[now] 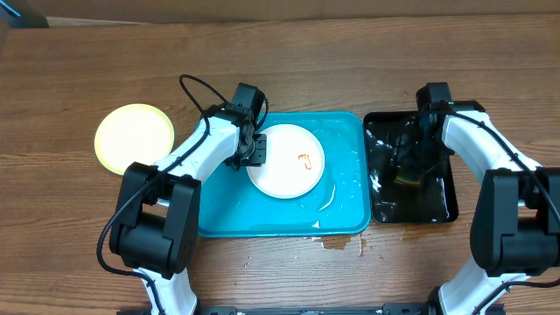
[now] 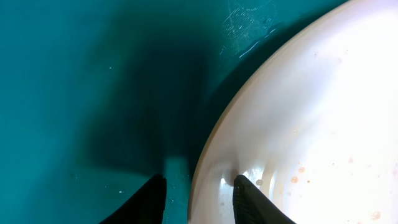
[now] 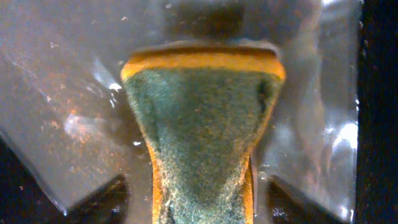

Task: Clean dirty plates on tray and stack at the side
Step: 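Grasp the green-yellow sponge with the right gripper and lift it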

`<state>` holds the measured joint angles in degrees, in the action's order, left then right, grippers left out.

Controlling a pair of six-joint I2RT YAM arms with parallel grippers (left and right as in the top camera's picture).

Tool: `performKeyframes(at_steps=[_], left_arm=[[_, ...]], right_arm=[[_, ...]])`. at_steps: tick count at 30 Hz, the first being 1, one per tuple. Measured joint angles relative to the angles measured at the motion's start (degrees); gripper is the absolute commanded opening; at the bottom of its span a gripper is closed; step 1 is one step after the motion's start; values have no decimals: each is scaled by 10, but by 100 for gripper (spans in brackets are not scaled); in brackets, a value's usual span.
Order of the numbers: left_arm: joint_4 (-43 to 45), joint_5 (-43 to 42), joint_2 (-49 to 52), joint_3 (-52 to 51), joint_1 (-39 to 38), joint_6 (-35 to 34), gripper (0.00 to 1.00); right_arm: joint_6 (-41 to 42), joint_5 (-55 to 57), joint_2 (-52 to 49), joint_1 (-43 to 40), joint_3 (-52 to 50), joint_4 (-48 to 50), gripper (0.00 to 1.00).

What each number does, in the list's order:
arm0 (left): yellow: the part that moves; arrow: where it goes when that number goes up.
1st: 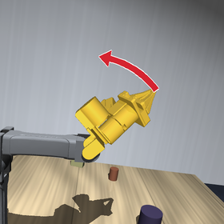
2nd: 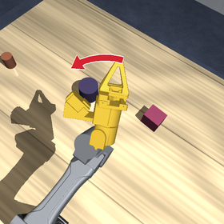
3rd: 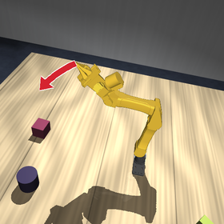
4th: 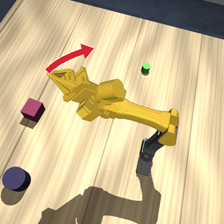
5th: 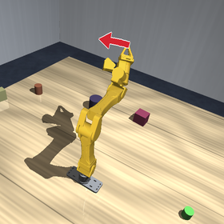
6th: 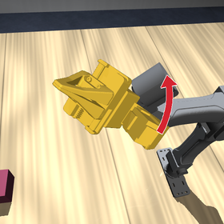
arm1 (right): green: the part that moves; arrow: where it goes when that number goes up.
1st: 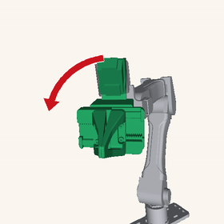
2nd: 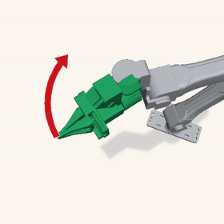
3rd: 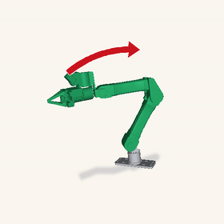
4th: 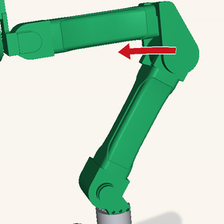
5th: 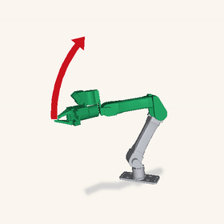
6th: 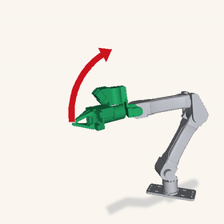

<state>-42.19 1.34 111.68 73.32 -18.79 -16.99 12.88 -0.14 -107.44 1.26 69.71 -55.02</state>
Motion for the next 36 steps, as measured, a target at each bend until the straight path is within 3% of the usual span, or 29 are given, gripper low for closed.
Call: performKeyframes(at_steps=[10,13,15,17,22,23,25,36], left_arm=[[0,0,0,0,0,0,38],[0,0,0,0,0,0,38],[0,0,0,0,0,0,38],[0,0,0,0,0,0,39],[5,0,0,0,0,0,35],[7,0,0,0,0,0,30],[11,0,0,0,0,-4,5],[15,-4,0,0,0,0,4]], right_arm=[[5,6,0,0,-17,62,36],[6,8,0,0,-32,79,24],[2,9,0,0,-37,87,9],[3,10,0,0,-38,89,4],[6,10,0,0,-31,67,4],[6,10,0,0,-28,56,4],[6,10,0,0,-16,30,4],[41,23,-1,3,59,-59,4]])
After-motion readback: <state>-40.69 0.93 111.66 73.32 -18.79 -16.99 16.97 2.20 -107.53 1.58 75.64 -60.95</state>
